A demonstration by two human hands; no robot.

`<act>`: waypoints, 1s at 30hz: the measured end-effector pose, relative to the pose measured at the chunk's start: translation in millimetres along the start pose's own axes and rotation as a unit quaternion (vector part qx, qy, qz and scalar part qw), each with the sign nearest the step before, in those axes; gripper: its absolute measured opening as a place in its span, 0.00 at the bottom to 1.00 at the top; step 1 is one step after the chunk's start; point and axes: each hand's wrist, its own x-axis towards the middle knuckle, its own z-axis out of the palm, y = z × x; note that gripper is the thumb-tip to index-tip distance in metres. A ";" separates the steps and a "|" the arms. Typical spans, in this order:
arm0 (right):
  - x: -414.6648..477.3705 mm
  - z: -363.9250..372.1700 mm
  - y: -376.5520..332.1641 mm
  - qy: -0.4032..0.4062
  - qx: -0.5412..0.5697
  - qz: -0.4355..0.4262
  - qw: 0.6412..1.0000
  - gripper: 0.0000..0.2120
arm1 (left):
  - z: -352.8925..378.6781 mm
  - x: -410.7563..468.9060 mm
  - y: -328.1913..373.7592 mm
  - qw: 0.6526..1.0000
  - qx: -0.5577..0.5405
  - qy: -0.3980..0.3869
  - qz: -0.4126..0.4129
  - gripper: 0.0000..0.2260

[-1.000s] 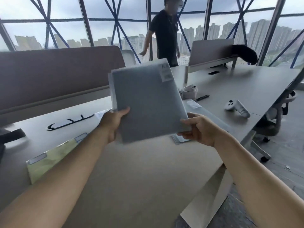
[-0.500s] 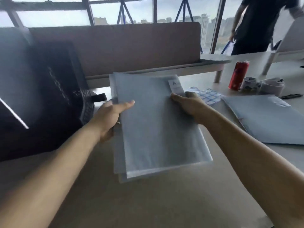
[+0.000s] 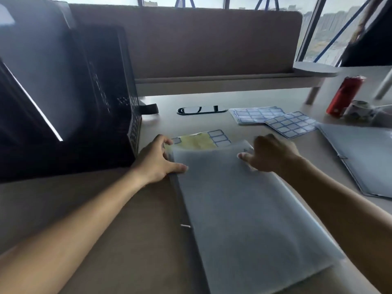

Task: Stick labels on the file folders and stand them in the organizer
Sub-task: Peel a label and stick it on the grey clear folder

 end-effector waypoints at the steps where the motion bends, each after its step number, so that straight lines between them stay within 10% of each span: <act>1: 5.5 -1.2 -6.6 0.027 0.007 -0.042 0.999 0.25 | 0.9 -1.5 3.5 1.000 0.005 0.001 0.007 0.33; 9: 29.0 25.7 -73.6 0.077 0.001 -0.329 0.941 0.22 | 17.8 -15.4 -14.1 0.960 0.243 0.061 0.122 0.21; 30: 106.0 46.6 -145.7 -0.040 0.183 -0.165 0.968 0.17 | 16.7 -12.2 -22.7 0.952 0.240 0.047 0.182 0.16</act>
